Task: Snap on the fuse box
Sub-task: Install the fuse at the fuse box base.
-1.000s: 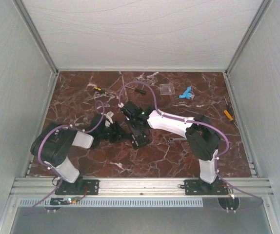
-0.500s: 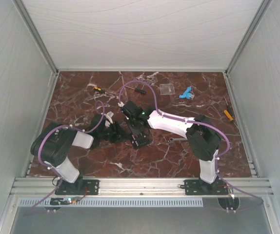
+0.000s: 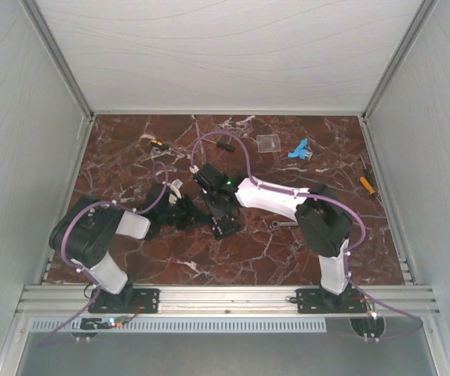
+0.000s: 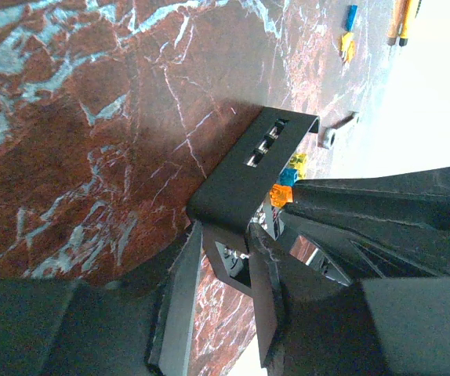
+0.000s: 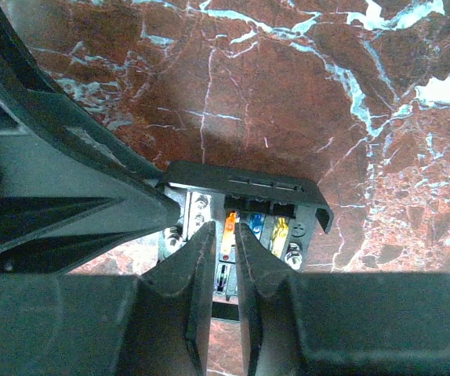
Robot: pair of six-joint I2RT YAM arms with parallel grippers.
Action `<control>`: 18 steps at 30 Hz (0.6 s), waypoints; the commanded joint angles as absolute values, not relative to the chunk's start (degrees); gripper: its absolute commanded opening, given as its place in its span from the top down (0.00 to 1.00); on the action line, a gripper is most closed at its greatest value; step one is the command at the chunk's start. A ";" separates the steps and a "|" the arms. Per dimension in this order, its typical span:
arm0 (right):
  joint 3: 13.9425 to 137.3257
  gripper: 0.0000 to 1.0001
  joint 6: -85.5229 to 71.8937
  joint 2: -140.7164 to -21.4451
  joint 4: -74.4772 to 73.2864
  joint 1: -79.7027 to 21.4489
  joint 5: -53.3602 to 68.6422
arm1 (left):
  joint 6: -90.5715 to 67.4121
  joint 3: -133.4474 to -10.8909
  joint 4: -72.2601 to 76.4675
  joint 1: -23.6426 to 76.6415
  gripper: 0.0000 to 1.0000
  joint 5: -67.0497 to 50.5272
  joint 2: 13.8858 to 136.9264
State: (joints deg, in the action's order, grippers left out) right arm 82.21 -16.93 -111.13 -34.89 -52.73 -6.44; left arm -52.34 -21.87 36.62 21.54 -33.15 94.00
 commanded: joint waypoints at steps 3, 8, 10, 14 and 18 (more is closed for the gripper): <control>82.17 0.88 -17.58 -111.84 -35.54 -52.49 -7.44 | -52.13 -21.97 38.21 21.88 0.70 -33.11 92.99; 81.79 0.94 -17.58 -111.13 -35.63 -52.30 -7.72 | -52.05 -22.02 38.14 21.86 0.70 -33.20 93.13; 81.50 0.96 -17.70 -110.77 -35.77 -52.08 -7.61 | -52.03 -21.96 38.10 21.90 0.70 -33.22 93.22; 80.66 0.98 -17.85 -110.40 -35.73 -51.56 -7.55 | -51.99 -21.97 38.05 21.88 0.70 -33.18 93.34; 79.95 1.00 -18.22 -110.72 -35.57 -51.39 -7.14 | -52.05 -21.97 38.02 21.88 0.70 -33.22 93.27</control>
